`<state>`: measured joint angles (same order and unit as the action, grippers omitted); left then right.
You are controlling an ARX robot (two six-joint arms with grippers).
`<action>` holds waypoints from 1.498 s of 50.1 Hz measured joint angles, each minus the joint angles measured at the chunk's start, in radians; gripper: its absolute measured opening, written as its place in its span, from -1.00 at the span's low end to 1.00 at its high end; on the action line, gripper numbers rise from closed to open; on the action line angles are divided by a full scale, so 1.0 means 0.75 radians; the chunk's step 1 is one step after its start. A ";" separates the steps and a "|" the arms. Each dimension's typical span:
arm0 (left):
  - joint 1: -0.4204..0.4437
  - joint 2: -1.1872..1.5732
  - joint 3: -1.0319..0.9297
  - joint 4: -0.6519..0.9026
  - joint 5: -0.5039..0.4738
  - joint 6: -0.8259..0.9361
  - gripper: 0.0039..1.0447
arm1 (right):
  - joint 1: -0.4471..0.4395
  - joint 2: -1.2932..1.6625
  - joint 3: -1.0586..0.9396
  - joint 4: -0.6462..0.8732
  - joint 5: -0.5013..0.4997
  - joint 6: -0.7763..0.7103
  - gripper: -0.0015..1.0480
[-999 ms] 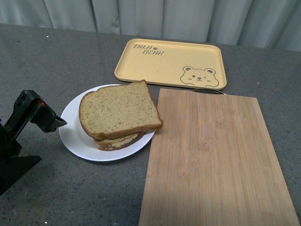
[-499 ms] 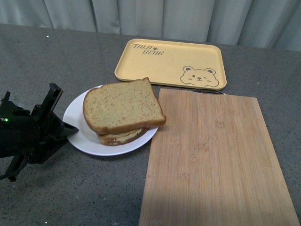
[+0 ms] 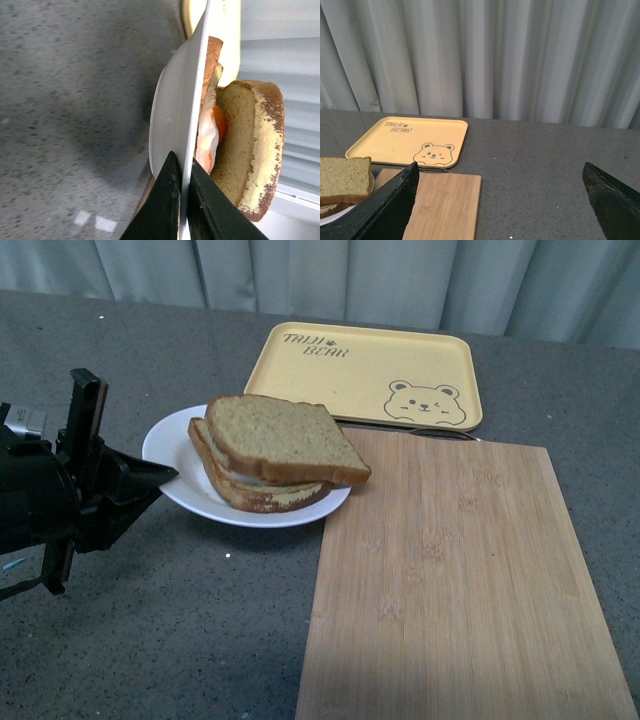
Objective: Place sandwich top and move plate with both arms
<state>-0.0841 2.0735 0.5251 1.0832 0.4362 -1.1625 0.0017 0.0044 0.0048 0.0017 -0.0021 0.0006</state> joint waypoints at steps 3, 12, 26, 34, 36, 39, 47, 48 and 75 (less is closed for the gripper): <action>-0.005 -0.003 -0.002 0.080 0.015 -0.043 -0.94 | 0.000 0.000 0.000 0.000 0.000 0.000 0.82; -0.039 -0.009 0.065 0.113 -0.001 -0.139 -0.94 | 0.000 0.000 0.000 0.000 0.000 0.000 0.82; -0.151 0.143 0.382 -0.038 -0.107 -0.219 -0.94 | 0.000 0.000 0.000 0.000 0.000 0.000 0.82; -0.217 0.256 0.641 -0.178 -0.144 -0.254 -0.94 | 0.000 0.000 0.000 0.000 0.000 0.000 0.82; -0.229 0.283 0.700 -0.212 -0.151 -0.258 -0.94 | 0.000 0.000 0.000 0.000 0.000 0.000 0.82; -0.253 0.351 0.833 -0.282 -0.160 -0.266 -0.94 | 0.000 0.000 0.000 0.000 0.000 0.000 0.82; -0.291 0.522 1.124 -0.405 -0.198 -0.336 -0.94 | 0.000 0.000 0.000 0.000 0.000 0.000 0.82; -0.294 0.535 1.145 -0.413 -0.198 -0.338 -0.94 | 0.000 0.000 0.000 0.000 0.000 0.000 0.82; -0.311 0.538 1.236 -0.628 -0.200 -0.205 0.07 | 0.000 0.000 0.000 0.000 0.000 0.000 0.82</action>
<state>-0.3176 2.4767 1.4525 0.6125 0.2859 -1.3163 0.0017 0.0044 0.0048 0.0017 -0.0021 0.0006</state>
